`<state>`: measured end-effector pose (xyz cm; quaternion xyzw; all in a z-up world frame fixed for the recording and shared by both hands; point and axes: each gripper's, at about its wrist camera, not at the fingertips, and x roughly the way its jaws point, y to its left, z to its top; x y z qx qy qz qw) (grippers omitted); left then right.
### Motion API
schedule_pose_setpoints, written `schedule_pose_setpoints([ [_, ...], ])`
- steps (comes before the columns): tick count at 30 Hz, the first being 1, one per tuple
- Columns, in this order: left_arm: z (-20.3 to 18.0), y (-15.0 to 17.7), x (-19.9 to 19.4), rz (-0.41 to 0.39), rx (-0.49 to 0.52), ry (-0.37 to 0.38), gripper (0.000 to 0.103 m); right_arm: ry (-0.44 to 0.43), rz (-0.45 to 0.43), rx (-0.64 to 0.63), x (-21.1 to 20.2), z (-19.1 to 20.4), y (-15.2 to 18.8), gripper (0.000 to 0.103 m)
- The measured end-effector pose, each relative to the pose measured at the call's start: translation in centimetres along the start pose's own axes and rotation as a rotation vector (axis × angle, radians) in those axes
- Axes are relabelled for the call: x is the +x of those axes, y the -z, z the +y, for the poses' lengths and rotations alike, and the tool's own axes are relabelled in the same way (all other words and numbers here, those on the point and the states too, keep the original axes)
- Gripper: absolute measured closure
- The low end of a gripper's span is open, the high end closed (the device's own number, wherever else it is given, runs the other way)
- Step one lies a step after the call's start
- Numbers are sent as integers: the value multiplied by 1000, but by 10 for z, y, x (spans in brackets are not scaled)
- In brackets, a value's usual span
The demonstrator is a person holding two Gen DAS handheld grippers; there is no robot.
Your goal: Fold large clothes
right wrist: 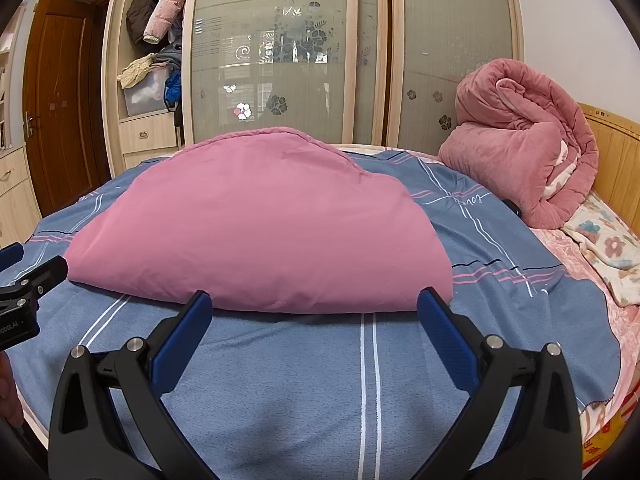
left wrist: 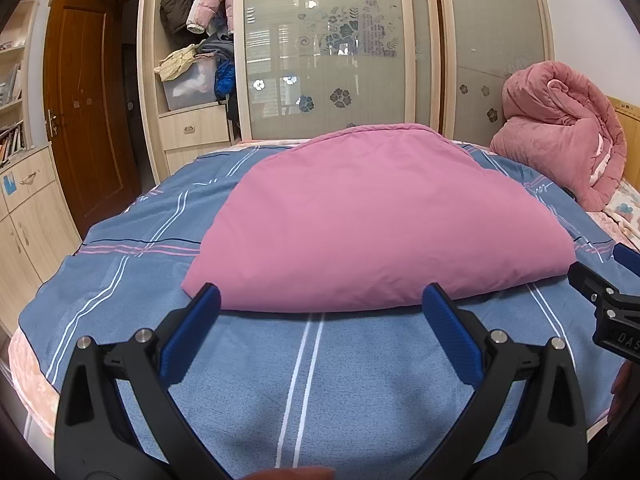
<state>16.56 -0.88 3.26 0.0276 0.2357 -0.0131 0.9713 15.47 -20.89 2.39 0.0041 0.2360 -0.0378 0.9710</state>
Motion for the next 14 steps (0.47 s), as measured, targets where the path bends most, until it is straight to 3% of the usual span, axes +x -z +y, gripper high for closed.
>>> schedule_pose_setpoints([
  [14,0,-2,3,23,-4,16,2,2,-1,-1,-1,0,1,1],
])
